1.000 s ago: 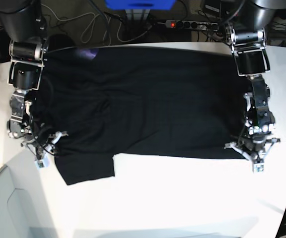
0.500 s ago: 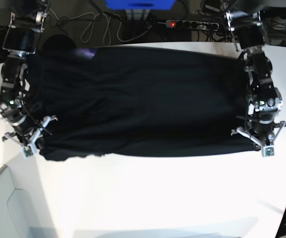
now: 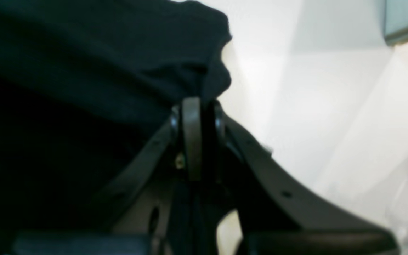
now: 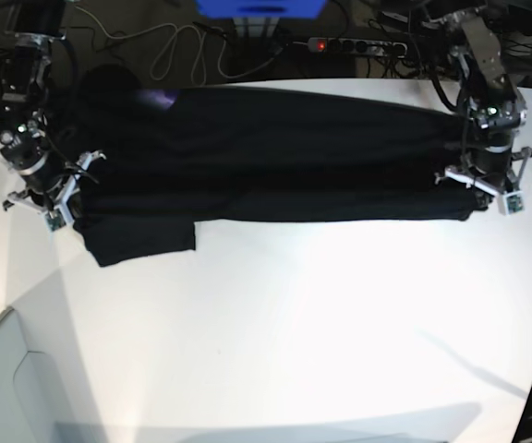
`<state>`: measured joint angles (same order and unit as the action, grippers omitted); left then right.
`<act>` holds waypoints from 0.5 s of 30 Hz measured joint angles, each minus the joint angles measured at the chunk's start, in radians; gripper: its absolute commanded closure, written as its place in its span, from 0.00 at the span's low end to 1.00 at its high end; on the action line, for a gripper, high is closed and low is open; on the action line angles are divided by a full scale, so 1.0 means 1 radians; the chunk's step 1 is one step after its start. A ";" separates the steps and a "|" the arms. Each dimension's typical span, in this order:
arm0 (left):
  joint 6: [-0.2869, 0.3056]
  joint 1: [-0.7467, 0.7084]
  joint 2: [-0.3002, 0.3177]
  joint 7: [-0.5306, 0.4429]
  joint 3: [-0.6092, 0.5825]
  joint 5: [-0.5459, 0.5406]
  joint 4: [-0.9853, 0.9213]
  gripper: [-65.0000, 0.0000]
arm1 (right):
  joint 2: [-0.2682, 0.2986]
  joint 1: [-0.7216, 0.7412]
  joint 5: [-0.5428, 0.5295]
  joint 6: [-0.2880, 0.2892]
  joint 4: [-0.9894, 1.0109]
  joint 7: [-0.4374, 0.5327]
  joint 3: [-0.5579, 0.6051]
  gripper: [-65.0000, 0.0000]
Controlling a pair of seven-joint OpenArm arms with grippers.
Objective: Fold the T-shirt properly
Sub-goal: 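Fold the grasped side edge over toward the collar with both grippers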
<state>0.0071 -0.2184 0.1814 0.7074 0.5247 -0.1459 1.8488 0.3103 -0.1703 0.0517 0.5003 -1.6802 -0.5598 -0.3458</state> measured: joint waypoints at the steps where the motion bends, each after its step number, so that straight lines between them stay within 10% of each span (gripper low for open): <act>1: -0.002 -0.020 0.000 0.000 0.015 -0.017 0.000 1.00 | 0.005 -0.014 -0.003 0.000 -0.008 0.001 0.000 1.00; 15: 0.001 -0.114 -0.001 -0.004 0.112 -0.166 -0.010 1.00 | 0.011 -0.106 -0.003 0.000 -0.068 0.010 0.000 1.00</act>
<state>0.0082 -0.3325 0.1802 0.7036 0.6365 -0.3115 1.8393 0.3214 -0.2764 0.0483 0.4999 -1.7485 -0.5503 -0.3458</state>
